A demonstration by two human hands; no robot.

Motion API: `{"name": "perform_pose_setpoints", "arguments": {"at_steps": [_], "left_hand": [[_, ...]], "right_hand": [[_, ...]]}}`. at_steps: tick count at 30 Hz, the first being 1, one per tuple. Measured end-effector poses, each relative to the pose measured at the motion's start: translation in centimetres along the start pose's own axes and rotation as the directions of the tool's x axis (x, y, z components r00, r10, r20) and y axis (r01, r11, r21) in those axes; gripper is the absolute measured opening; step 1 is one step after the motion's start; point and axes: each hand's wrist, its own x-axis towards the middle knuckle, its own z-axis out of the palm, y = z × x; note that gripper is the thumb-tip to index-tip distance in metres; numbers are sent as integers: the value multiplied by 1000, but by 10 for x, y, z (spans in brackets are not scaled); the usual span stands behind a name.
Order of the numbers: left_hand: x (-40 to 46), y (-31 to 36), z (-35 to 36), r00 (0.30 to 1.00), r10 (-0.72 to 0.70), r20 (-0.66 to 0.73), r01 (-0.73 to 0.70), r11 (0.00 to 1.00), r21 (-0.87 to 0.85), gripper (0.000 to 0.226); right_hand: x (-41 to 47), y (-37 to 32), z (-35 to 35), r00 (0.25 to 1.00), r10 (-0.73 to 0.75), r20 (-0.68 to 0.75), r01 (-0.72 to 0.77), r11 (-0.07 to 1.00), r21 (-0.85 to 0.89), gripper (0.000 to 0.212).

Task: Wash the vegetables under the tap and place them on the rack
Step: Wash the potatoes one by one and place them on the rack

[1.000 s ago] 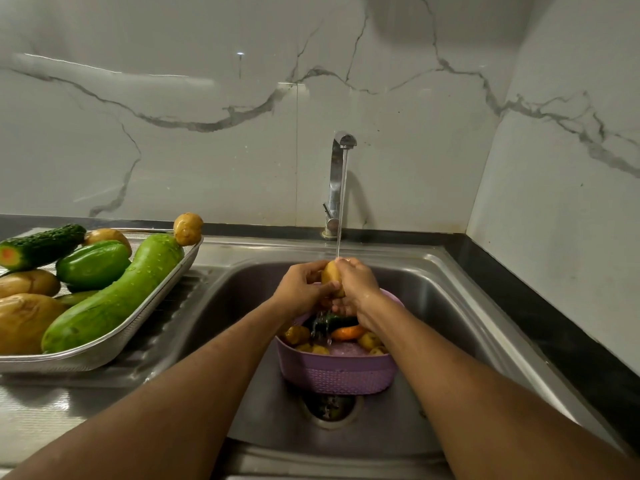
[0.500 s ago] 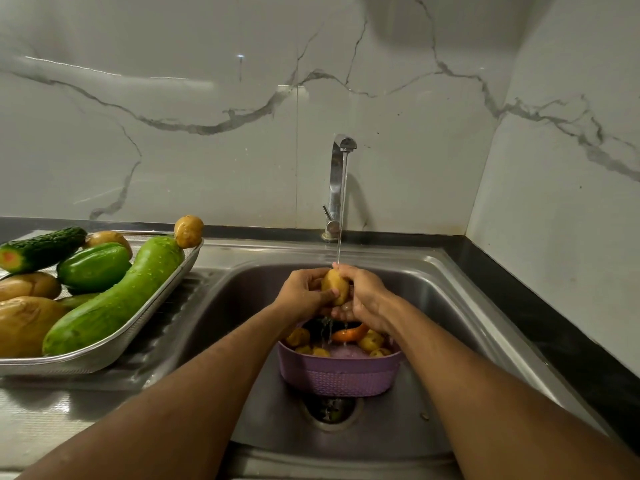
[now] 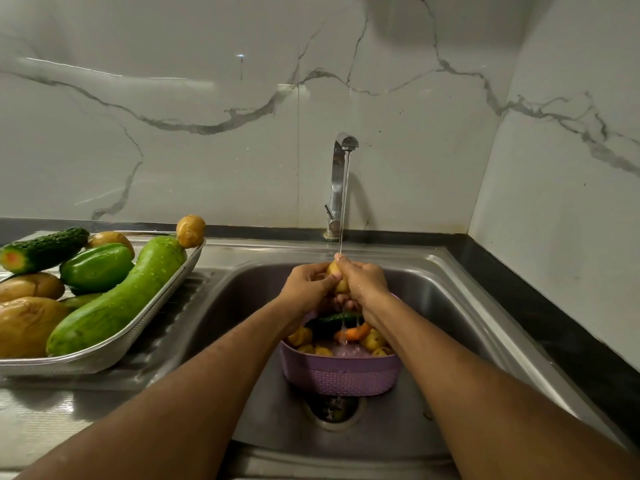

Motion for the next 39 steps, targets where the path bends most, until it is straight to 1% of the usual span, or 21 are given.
{"name": "perform_pose_setpoints", "arguments": {"at_steps": [4, 6, 7, 8, 10, 12, 13, 15, 17, 18, 20, 23, 26, 29, 31, 33, 35, 37, 39], "left_hand": [[2, 1, 2, 998, -43, -41, 41, 998, -50, 21], [4, -1, 3, 997, -46, -55, 44, 998, -37, 25], [5, -2, 4, 997, -34, -67, 34, 999, -5, 26], [6, -3, 4, 997, -16, -77, 18, 999, 36, 27], [7, -3, 5, 997, 29, -78, -21, 995, 102, 29], [7, -2, 6, 996, 65, -61, -58, 993, 106, 30], [6, -2, 6, 995, 84, -47, -79, 992, 102, 30], [7, -5, 6, 989, 147, -34, -140, 978, 155, 31], [6, -9, 4, 977, 215, -18, -203, 946, 251, 27], [5, -10, 2, 973, 229, 3, -220, 931, 292, 24], [3, -11, -1, 975, 211, 70, -222, 916, 333, 20], [4, -11, -4, 972, 178, 152, -226, 886, 405, 26], [6, -12, -6, 972, 208, 108, -235, 872, 430, 25], [9, -14, -8, 980, 189, 61, -198, 905, 378, 22], [9, -15, -8, 982, 182, 46, -187, 917, 353, 20], [10, -15, -7, 978, 201, 49, -206, 916, 343, 21], [11, -14, -6, 974, 220, 44, -221, 908, 357, 27], [13, -14, -5, 973, 227, 36, -223, 900, 375, 31], [14, -15, -4, 973, 227, 26, -221, 902, 371, 32]], "right_hand": [[1, -6, -12, 977, 42, 207, -56, 997, 60, 25], [1, -5, -14, 965, 44, 258, -69, 994, 89, 22], [-1, -5, -14, 965, 42, 257, -69, 993, 96, 20], [-3, -6, -14, 972, 36, 234, -59, 994, 89, 18], [-8, -7, -10, 991, 1, 135, -7, 999, 44, 13], [-9, -7, -4, 999, -52, 14, 51, 998, 19, 13], [-9, -7, -2, 996, -75, -45, 76, 997, 14, 15], [-8, -6, 1, 988, -80, -130, 84, 996, 21, 20], [-8, -7, 2, 983, -30, -178, 44, 996, 75, 32], [-7, -7, 2, 984, 2, -177, 14, 996, 88, 38], [-6, -7, 0, 991, 62, -115, -56, 997, 56, 44], [-6, -9, -10, 988, 145, 58, -147, 989, 25, 36], [-6, -14, -18, 957, 171, 235, -199, 975, 100, 23], [-4, -14, -20, 935, 138, 327, -200, 966, 164, 16], [-2, -11, -16, 945, 127, 301, -181, 971, 157, 19], [-3, -8, -10, 972, 103, 211, -129, 985, 116, 23], [-5, -6, -5, 993, 59, 102, -67, 995, 72, 20], [-6, -5, -1, 1000, 14, 8, -14, 999, 45, 17], [-5, -5, 1, 999, -27, -36, 28, 999, 37, 22]]}}
